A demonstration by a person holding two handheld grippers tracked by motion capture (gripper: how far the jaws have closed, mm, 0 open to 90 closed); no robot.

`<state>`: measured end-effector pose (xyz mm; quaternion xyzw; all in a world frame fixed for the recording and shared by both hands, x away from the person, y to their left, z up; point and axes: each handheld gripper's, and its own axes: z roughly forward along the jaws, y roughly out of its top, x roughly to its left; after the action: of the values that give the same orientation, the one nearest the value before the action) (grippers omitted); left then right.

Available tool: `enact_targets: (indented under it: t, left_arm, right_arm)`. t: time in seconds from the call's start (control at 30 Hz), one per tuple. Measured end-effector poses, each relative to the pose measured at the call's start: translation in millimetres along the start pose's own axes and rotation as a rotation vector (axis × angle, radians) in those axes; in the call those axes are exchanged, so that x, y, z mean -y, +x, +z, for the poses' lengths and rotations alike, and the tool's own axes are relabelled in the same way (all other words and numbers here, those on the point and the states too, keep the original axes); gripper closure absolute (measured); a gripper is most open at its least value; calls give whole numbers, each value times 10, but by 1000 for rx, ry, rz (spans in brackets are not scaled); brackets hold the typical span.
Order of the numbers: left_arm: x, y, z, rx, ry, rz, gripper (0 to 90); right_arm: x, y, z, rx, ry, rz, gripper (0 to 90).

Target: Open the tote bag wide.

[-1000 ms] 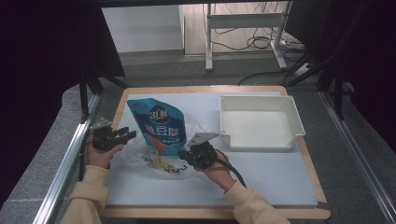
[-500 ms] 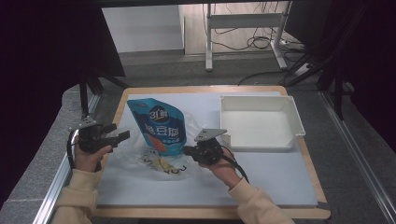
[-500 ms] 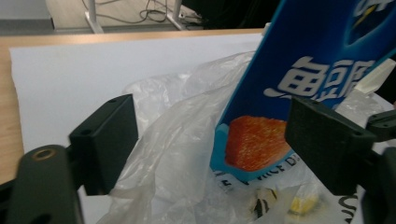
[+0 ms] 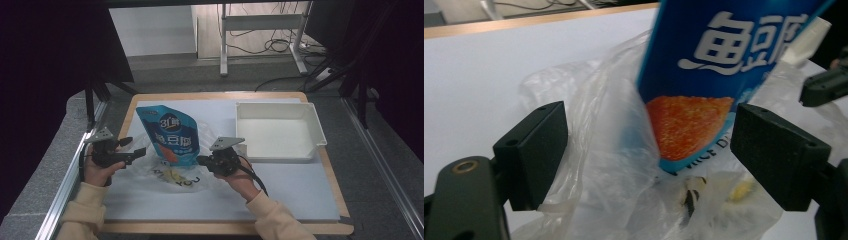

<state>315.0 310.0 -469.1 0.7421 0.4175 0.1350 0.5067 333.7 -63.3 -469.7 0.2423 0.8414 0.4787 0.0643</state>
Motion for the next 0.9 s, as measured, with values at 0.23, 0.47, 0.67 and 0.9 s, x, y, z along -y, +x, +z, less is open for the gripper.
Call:
enact_targets:
  t: [0.23,0.47,0.67,0.9]
  left_arm:
    - [-86,-50,-187,-15,-95,-6,135]
    - [-126,-114,-256,-27,-126,-3,54]
    - [-88,-164,-84,-108,-67,42,15]
    - [-17,-31,-53,-183,-68,17,2]
  right_arm:
    - [2,-13,-15,3,-3,3,865]
    - [-11,-24,-12,2,-7,3,865]
    - [-14,-22,-16,2,-9,3,865]
    - [0,-26,-13,5,-3,4,865]
